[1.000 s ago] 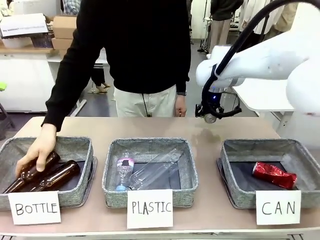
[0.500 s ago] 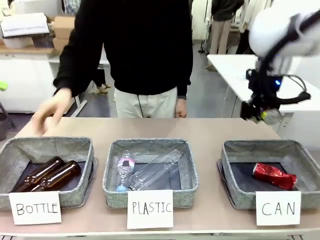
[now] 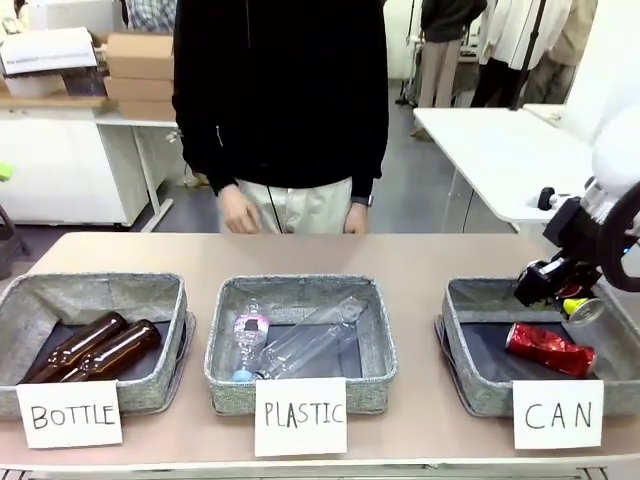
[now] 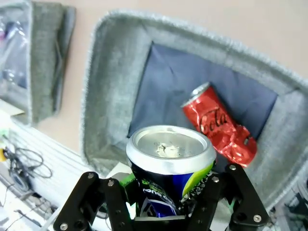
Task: Sort the can waste into the basket.
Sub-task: Pick up the can waste from the table and place it in the right Fabric basket.
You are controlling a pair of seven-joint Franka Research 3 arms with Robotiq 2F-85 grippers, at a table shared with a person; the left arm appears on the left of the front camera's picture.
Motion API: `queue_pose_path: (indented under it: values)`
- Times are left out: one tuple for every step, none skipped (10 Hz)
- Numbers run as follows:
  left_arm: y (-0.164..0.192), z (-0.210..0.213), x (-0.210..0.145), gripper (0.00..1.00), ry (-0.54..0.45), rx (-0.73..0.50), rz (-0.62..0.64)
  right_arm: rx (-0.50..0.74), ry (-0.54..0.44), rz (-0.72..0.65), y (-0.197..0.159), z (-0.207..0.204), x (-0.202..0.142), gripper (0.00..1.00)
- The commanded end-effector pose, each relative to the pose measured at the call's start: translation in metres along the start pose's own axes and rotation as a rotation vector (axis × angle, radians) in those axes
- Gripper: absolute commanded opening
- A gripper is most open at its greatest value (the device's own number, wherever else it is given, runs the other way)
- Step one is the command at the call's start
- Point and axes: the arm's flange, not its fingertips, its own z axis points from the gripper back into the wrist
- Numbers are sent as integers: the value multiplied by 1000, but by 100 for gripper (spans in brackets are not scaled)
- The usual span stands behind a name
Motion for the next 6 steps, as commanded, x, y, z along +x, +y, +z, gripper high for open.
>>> queue_pose_path:
  values:
    - [0,2,-1,100,10,3,7,52,-24,49,-3,0,7,0]
    - [0,2,-1,100,10,3,7,45,-6,52,-4,2,12,0]
    - [0,2,-1,100,10,3,7,46,3,64,-6,5,19,0]
    - [0,2,-1,100,10,3,7,43,21,53,-6,6,23,0]
    - [0,2,-1,100,10,3,7,45,24,64,-6,7,25,27]
    - [0,2,-1,100,10,3,7,44,20,70,-5,6,25,29]
